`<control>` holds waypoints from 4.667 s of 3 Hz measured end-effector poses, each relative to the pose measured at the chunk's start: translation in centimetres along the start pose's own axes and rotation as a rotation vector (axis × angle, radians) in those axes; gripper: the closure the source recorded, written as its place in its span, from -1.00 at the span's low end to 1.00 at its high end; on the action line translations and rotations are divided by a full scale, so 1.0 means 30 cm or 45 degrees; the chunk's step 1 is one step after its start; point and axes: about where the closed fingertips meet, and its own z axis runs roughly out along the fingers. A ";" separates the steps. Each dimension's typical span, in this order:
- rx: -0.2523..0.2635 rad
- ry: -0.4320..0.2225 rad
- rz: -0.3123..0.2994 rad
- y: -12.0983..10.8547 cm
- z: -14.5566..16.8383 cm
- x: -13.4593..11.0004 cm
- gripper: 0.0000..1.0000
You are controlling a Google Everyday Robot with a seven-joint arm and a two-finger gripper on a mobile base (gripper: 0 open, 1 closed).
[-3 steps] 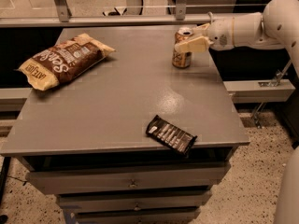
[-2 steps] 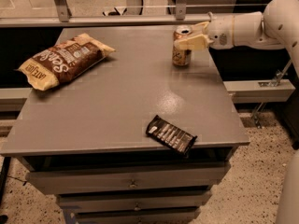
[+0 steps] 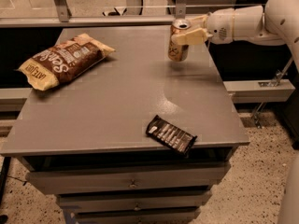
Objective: Move orange can near brown chip bag
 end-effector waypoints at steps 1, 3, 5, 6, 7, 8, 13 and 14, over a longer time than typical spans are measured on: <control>0.000 0.000 0.000 0.000 0.001 0.000 1.00; -0.168 -0.145 0.041 0.125 0.255 -0.090 1.00; -0.306 -0.146 -0.014 0.192 0.484 -0.174 1.00; -0.330 -0.090 -0.040 0.198 0.553 -0.157 1.00; -0.349 -0.050 -0.047 0.205 0.596 -0.136 1.00; -0.367 -0.026 -0.044 0.213 0.624 -0.125 0.65; -0.412 -0.023 -0.006 0.245 0.643 -0.108 -1.00; -0.374 -0.084 0.025 0.216 0.533 -0.116 -1.00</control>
Offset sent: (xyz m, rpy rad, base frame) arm -0.0139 0.0807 -0.0005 0.1607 0.0191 0.1210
